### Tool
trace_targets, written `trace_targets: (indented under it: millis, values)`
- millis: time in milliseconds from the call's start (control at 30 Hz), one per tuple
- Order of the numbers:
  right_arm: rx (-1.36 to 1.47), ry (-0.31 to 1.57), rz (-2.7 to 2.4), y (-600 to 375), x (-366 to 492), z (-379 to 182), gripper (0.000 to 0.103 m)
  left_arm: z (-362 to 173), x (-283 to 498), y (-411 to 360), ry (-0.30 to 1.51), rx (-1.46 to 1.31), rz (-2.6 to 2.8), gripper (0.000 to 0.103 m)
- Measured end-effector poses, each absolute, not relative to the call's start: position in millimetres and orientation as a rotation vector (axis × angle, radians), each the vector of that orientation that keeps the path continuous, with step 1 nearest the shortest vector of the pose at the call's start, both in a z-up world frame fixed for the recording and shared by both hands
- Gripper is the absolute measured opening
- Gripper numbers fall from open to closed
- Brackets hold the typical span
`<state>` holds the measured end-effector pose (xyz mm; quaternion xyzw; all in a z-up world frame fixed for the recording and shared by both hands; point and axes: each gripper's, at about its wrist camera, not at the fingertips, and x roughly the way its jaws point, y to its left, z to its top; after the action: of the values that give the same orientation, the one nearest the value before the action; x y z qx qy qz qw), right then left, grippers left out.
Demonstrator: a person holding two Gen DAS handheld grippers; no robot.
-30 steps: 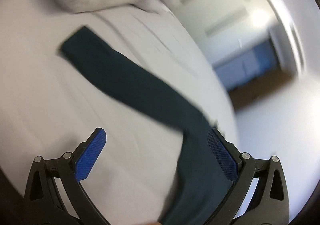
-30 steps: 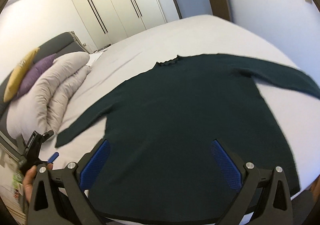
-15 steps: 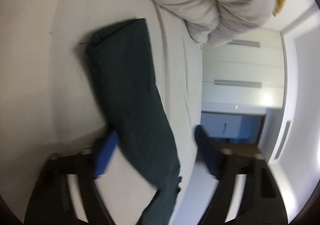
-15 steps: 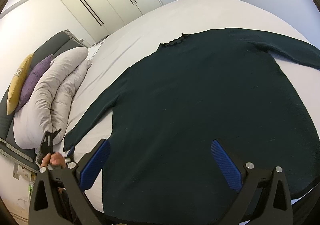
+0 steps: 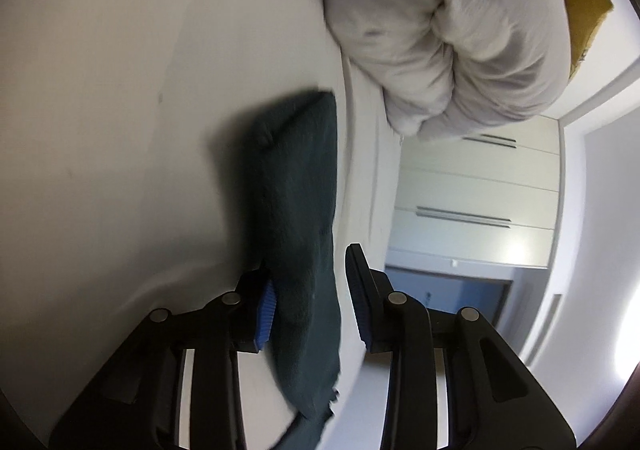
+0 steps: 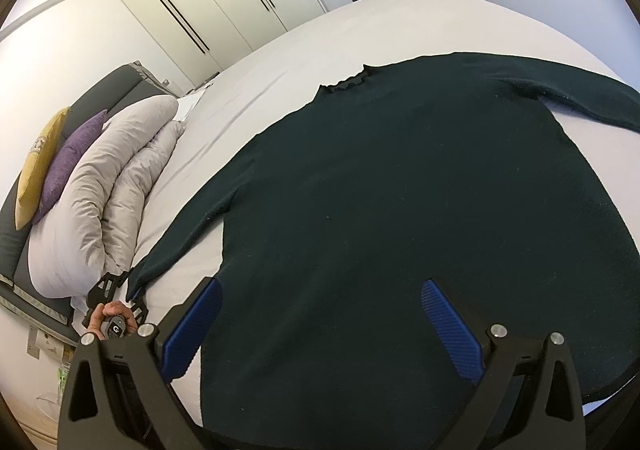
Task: Fold small clothes
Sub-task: 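Grasp the sweater sleeve cuff with the left gripper and lift it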
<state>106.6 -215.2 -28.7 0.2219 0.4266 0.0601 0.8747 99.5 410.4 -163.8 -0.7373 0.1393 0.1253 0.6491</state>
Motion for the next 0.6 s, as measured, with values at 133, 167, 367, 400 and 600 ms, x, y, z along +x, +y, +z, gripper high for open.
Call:
trace_targets:
  millis: [133,167,367,400,600]
  values:
    - [0.472,0.887,0.118,-220,105,-30,0.102,-155,101,424,0.273,-1.613,0.315,0.032]
    - [0.475,0.887,0.116,-221,104,-31,0.102,-153,102,424,0.273,-1.603,0.307,0.034]
    - [0.492,0.91,0.128,-216,106,-40,0.101,-151,119,411,0.363,-1.538,0.231,0.04]
    - [0.476,0.907,0.134,-213,106,-40,0.1,-152,118,409,0.366,-1.543,0.231,0.037]
    - [0.437,0.89,0.132,-215,106,-39,0.086,-157,130,402,0.458,-1.523,0.268,0.01]
